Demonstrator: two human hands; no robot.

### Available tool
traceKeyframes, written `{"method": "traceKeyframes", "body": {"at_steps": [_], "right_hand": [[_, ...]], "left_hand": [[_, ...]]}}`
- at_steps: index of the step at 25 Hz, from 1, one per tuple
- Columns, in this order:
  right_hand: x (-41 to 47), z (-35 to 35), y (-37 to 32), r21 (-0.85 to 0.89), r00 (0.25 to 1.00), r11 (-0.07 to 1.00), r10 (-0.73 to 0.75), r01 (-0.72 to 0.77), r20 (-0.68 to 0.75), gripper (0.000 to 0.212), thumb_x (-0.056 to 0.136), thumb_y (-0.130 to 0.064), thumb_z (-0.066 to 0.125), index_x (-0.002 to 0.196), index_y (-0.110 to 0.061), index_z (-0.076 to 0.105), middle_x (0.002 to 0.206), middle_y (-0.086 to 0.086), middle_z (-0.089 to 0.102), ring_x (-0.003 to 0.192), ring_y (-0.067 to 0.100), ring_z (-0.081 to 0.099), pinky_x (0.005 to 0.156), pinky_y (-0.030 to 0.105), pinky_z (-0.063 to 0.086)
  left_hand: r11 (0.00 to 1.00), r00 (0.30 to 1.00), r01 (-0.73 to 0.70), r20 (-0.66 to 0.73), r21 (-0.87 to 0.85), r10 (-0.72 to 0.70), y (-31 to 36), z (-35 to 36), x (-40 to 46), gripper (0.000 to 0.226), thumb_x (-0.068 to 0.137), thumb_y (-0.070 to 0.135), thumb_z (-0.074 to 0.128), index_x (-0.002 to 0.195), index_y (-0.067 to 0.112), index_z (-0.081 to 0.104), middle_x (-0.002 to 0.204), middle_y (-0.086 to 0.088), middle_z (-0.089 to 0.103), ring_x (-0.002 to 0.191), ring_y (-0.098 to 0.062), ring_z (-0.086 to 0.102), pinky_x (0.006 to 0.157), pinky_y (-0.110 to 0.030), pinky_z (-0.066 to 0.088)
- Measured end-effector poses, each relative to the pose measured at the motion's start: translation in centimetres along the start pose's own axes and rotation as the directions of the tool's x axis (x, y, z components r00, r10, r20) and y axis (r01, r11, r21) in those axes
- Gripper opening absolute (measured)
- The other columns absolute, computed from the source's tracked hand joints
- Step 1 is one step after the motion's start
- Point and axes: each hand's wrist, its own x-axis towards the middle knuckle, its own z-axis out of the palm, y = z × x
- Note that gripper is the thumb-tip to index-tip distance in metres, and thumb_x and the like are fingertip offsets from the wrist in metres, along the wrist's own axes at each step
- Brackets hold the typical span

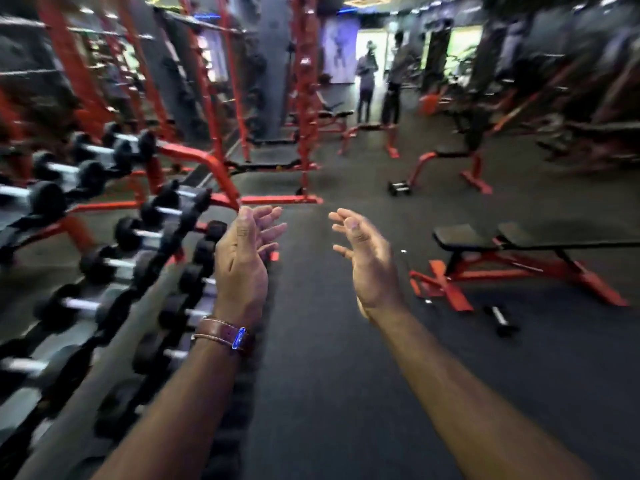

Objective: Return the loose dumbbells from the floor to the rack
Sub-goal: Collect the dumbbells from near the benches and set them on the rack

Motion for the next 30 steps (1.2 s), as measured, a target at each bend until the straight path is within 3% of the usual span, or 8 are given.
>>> {"method": "traceKeyframes", "body": {"at_steps": [6, 11, 16, 22, 26, 30], "right_hand": [[1.9, -22.2, -2.4, -0.104, 0.977, 0.995, -0.024, 0.002, -0.212, 0.047, 0.084, -0.057, 0.054, 0.117, -0.026, 0.067, 0.121, -0.004, 0.072, 0.115, 0.009, 0.065, 0.090, 0.030, 0.054], [4.0, -39.6, -3.6, -0.157, 0.934, 0.987, -0.022, -0.037, -0.356, 0.029, 0.092, -0.043, 0.053, 0.112, -0.027, 0.068, 0.114, -0.006, 0.074, 0.115, 0.013, 0.066, 0.095, 0.039, 0.051], [8.6, -50.3, -1.2, -0.162, 0.895, 0.984, 0.000, -0.080, -0.447, 0.032, 0.092, -0.041, 0.053, 0.115, -0.024, 0.069, 0.117, -0.004, 0.074, 0.114, 0.013, 0.066, 0.097, 0.037, 0.053], [18.7, -60.5, 6.0, -0.178, 0.835, 0.976, 0.006, -0.125, -0.550, 0.036, 0.094, -0.040, 0.052, 0.119, -0.019, 0.068, 0.118, -0.002, 0.073, 0.115, 0.014, 0.066, 0.096, 0.036, 0.053], [26.1, -68.1, 10.0, -0.182, 0.756, 0.960, 0.043, -0.213, -0.653, 0.025, 0.101, -0.029, 0.052, 0.119, -0.019, 0.067, 0.118, -0.003, 0.072, 0.113, 0.011, 0.066, 0.094, 0.034, 0.054], [32.4, -75.9, 14.3, -0.127, 0.681, 0.908, 0.201, -0.399, -0.704, 0.028, 0.098, -0.027, 0.059, 0.123, -0.017, 0.065, 0.119, -0.001, 0.070, 0.111, 0.010, 0.065, 0.096, 0.033, 0.053]], "left_hand": [[0.991, 0.971, 0.078, 0.234, -0.109, -0.050, -4.5, 22.2, -2.9, 0.044, 0.094, 0.051, 0.036, 0.105, 0.021, 0.065, 0.117, -0.007, 0.072, 0.102, -0.025, 0.072, 0.082, -0.036, 0.050], [0.974, 0.933, 0.184, 0.335, -0.130, -0.131, -9.3, 39.2, -6.9, 0.043, 0.094, 0.049, 0.038, 0.103, 0.018, 0.065, 0.116, -0.010, 0.073, 0.099, -0.027, 0.073, 0.080, -0.037, 0.051], [0.959, 0.887, 0.259, 0.422, -0.115, -0.189, -15.1, 51.3, -7.1, 0.047, 0.094, 0.049, 0.038, 0.106, 0.013, 0.066, 0.114, -0.010, 0.074, 0.098, -0.025, 0.074, 0.078, -0.036, 0.052], [0.942, 0.832, 0.324, 0.499, -0.086, -0.241, -25.6, 64.5, 0.2, 0.048, 0.096, 0.049, 0.038, 0.107, 0.011, 0.065, 0.114, -0.009, 0.074, 0.098, -0.024, 0.074, 0.083, -0.041, 0.053], [0.930, 0.763, 0.368, 0.570, 0.003, -0.304, -33.1, 73.5, 6.3, 0.043, 0.096, 0.050, 0.037, 0.102, 0.019, 0.066, 0.113, -0.006, 0.074, 0.098, -0.021, 0.074, 0.084, -0.043, 0.054], [0.865, 0.700, 0.486, 0.537, 0.126, -0.471, -40.6, 81.5, 10.0, 0.039, 0.098, 0.049, 0.041, 0.097, 0.019, 0.066, 0.110, -0.007, 0.075, 0.097, -0.023, 0.073, 0.078, -0.037, 0.052]]}}
